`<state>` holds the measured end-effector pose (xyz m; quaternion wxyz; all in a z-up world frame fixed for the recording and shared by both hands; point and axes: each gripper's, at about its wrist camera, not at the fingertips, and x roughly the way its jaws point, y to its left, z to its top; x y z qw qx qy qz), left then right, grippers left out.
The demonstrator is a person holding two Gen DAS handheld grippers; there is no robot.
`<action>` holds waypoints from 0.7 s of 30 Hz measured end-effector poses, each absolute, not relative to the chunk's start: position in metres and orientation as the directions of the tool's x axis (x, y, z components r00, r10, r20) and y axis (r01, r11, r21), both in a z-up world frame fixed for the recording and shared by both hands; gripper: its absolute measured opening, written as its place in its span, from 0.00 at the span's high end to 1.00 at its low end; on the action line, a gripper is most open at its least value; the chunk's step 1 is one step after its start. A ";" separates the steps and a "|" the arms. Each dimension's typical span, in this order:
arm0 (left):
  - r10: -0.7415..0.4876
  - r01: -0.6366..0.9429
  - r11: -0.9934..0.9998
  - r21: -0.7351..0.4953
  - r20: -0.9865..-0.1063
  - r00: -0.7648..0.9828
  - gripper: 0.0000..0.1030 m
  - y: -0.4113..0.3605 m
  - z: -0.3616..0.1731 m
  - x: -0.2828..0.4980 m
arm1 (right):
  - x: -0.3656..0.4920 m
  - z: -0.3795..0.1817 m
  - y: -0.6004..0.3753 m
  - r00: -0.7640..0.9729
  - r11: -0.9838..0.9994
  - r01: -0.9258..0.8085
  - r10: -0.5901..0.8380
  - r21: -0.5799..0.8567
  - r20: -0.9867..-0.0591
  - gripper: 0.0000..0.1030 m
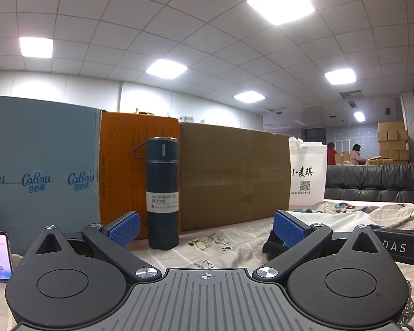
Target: Fold clothes
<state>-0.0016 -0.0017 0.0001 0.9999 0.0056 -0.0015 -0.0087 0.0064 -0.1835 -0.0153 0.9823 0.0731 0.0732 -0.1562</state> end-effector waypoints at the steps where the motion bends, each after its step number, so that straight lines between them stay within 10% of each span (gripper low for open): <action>1: -0.015 0.015 1.000 0.012 0.003 1.000 0.00 -0.002 0.000 -0.002 | 0.006 -0.015 -0.184 0.941 0.940 0.318 -0.297 0.123 -0.165 0.00; 21: 0.007 -0.007 1.000 -0.002 -0.008 1.000 0.00 0.000 0.000 0.000 | 0.002 -0.015 -0.188 0.947 0.940 0.305 -0.282 0.155 -0.153 0.00</action>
